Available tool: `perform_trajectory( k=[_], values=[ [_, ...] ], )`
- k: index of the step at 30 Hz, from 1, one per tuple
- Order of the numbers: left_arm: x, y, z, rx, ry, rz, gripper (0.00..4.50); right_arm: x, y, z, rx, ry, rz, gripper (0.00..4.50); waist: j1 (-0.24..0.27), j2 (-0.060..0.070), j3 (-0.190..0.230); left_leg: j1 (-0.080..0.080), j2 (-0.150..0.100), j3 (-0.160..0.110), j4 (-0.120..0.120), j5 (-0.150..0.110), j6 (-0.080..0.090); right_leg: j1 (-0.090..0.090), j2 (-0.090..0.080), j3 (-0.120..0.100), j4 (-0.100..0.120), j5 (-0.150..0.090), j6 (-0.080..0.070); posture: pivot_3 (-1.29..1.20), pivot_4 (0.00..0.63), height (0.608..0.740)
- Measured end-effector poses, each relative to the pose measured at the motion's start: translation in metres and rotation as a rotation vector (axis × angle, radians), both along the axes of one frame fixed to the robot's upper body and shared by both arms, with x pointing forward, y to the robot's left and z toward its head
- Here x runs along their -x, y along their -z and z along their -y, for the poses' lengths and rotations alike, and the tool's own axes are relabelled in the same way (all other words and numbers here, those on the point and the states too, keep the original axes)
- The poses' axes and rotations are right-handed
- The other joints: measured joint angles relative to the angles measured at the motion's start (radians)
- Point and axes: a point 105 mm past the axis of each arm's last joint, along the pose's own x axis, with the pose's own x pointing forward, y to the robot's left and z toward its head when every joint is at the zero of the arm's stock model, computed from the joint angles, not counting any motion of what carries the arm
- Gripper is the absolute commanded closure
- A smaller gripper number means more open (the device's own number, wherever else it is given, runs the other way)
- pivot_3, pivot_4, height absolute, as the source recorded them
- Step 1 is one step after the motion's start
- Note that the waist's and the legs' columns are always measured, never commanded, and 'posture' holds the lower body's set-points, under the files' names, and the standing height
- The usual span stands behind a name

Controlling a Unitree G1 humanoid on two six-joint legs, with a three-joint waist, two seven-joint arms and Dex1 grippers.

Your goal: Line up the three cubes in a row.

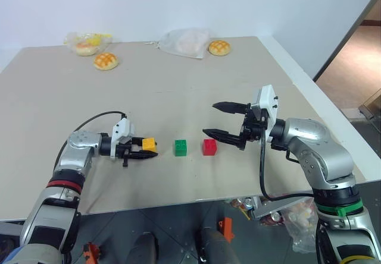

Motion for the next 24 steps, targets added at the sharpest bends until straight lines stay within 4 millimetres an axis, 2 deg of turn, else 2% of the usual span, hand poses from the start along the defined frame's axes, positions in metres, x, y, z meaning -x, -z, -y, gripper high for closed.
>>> perform_trajectory(
  k=[9, 10, 14, 20, 24],
  values=[
    [0.003, 0.006, -0.009, -0.032, 0.005, 0.001, 3.14, 0.000, 0.000, 0.001, 0.001, 0.000, 0.000, 0.19, 0.001, 0.000, 0.000, 0.000, 0.000, 0.000, 0.000, 0.000, 0.000, 0.000, 0.000, 0.000, 0.000, 0.000, 0.000, 0.00, 0.150, 0.740],
    [0.003, 0.008, -0.008, -0.031, -0.001, 0.005, 2.64, 0.000, 0.000, 0.001, 0.001, 0.000, 0.000, 0.19, 0.001, 0.000, 0.000, 0.000, 0.000, 0.000, 0.000, 0.000, 0.000, 0.000, 0.000, 0.000, 0.000, 0.000, 0.000, 0.00, 0.150, 0.740],
    [0.001, 0.009, -0.008, -0.030, -0.006, 0.017, 1.48, 0.000, 0.000, 0.001, 0.001, 0.000, 0.000, 0.19, 0.001, 0.000, 0.000, 0.000, 0.000, 0.000, 0.000, 0.000, 0.001, 0.000, 0.000, 0.000, 0.000, 0.000, 0.000, 0.00, 0.150, 0.740],
    [-0.003, 0.008, -0.009, -0.016, -0.049, 0.036, 1.48, 0.000, 0.000, 0.001, 0.002, 0.000, 0.000, 0.19, 0.001, 0.000, 0.000, 0.000, 0.000, 0.000, 0.001, 0.001, 0.001, 0.000, 0.000, 0.000, 0.000, 0.001, 0.000, 0.00, 0.150, 0.740],
    [0.004, 0.007, -0.030, -0.051, -0.077, 0.018, 1.48, 0.000, -0.001, 0.003, 0.009, 0.005, 0.002, 0.19, -0.004, 0.000, 0.000, 0.000, 0.001, 0.000, 0.000, 0.000, 0.002, 0.000, 0.001, 0.000, 0.000, 0.001, -0.001, 0.00, 0.150, 0.740]
  ],
)
